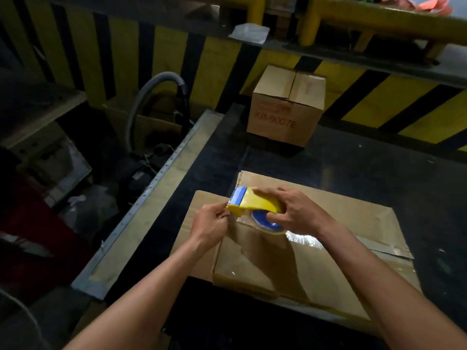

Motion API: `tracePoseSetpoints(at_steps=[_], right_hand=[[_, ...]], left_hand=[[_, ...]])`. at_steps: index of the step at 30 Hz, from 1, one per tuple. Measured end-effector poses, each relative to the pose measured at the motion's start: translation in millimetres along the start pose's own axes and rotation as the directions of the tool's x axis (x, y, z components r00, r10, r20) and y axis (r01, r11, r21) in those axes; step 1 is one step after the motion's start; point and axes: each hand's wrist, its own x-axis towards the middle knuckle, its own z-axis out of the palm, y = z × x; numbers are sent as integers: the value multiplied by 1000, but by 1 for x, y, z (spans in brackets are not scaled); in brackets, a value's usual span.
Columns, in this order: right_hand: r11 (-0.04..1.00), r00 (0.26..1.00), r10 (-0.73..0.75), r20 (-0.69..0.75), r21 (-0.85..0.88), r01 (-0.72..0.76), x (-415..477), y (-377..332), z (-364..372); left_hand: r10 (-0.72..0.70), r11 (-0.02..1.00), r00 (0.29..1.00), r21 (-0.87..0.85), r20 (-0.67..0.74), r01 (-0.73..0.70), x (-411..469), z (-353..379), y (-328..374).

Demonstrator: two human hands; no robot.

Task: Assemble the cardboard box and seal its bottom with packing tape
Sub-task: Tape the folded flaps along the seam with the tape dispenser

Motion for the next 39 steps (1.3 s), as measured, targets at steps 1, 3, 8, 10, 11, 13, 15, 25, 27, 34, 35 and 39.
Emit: tracePoseSetpoints(at_steps=[1, 3, 8, 10, 11, 13, 15, 25, 27, 34, 35, 39], right_hand=[[1000, 1000, -1, -9, 20, 1, -2, 3, 0], [999, 1000, -21, -22, 32, 22, -5, 8, 2], [995, 994, -94, -52, 18, 95, -10, 13, 7], [993, 991, -117, -64, 11, 118, -12, 16, 7], [992, 989, -129, -67, 7, 130, -13, 16, 6], [988, 986, -152, -73, 0, 152, -15, 16, 5], [985, 980, -172, -97, -3, 173, -17, 18, 2], [968, 960, -223, -171, 78, 239, -16, 16, -10], [964, 957, -238, -167, 78, 254, -16, 16, -11], [956, 953, -254, -165, 104, 273, -16, 15, -13], [957, 954, -252, -164, 106, 271, -16, 15, -14], [954, 958, -227, -175, 160, 255, -18, 12, -18]], left_hand=[[-6, 1000, 999, -16, -41, 6, 1, -2, 3], [-16, 999, 989, -45, -147, 10, 3, -6, 11], [-191, 913, 981, -373, -32, 165, 18, -10, 34], [-303, 833, 942, -441, 142, 334, 24, -11, 42], [-342, 787, 911, -459, 232, 412, 25, -12, 46], [-376, 682, 849, -510, 372, 525, 26, -15, 50], [-356, 617, 813, -537, 461, 575, 26, -18, 49], [-248, 573, 824, -608, 510, 549, 21, -25, 45], [-237, 569, 832, -622, 503, 538, 19, -26, 45], [-205, 596, 846, -623, 491, 506, 12, -27, 51], [-195, 598, 845, -623, 497, 504, 11, -28, 51], [-144, 576, 824, -631, 548, 520, 8, -24, 52]])
